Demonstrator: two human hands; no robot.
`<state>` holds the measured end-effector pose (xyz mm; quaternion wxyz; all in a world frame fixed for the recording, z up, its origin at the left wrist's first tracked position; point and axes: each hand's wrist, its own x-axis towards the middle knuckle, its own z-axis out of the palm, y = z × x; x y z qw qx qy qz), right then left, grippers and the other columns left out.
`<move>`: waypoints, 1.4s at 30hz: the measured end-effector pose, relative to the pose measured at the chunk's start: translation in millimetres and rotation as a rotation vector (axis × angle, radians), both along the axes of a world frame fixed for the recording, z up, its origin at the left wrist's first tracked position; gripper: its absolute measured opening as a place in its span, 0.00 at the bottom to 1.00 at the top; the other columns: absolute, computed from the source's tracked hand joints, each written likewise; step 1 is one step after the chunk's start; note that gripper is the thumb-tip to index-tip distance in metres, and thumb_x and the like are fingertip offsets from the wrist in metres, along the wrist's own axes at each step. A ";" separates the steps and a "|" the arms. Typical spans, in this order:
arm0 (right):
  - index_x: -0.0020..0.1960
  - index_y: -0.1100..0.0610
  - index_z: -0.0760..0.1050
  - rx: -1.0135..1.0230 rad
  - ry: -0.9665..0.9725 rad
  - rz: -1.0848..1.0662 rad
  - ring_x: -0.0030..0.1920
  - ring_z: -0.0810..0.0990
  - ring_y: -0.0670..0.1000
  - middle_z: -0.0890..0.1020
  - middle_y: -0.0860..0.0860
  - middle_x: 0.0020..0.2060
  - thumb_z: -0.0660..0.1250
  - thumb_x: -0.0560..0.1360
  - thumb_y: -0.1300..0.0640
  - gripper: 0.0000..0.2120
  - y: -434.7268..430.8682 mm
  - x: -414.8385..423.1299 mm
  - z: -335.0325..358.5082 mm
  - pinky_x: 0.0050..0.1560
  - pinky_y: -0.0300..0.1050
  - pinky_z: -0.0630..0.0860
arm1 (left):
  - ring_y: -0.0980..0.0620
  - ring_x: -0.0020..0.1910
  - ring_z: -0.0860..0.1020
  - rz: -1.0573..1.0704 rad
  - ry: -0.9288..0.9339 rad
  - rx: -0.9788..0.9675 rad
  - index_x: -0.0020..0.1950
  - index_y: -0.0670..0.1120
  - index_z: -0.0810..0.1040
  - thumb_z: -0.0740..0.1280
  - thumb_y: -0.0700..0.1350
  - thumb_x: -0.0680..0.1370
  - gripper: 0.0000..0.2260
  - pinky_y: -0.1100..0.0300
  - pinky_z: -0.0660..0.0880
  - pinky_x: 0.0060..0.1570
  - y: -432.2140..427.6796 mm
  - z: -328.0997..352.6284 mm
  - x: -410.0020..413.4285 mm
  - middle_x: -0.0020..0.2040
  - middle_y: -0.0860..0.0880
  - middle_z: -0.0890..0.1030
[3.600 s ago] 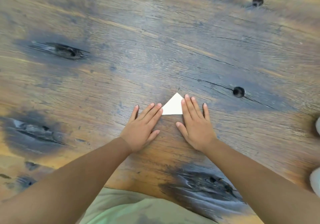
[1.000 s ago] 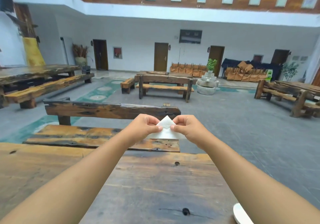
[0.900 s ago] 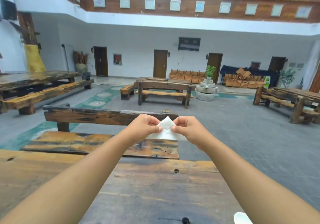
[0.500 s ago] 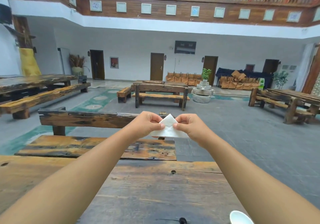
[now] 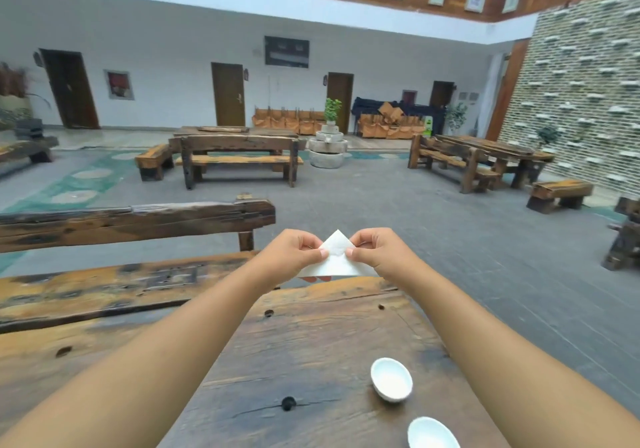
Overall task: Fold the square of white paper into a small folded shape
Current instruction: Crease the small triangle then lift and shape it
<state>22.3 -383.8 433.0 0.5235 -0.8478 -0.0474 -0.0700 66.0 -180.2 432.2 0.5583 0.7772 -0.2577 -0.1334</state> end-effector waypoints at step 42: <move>0.40 0.55 0.80 -0.377 0.761 -0.023 0.43 0.80 0.51 0.83 0.50 0.39 0.70 0.73 0.57 0.04 -86.1 27.2 -424.1 0.42 0.42 0.72 | 0.50 0.37 0.78 0.223 0.637 0.559 0.40 0.45 0.77 0.71 0.44 0.77 0.08 0.61 0.72 0.33 -101.2 -425.8 6.6 0.38 0.47 0.80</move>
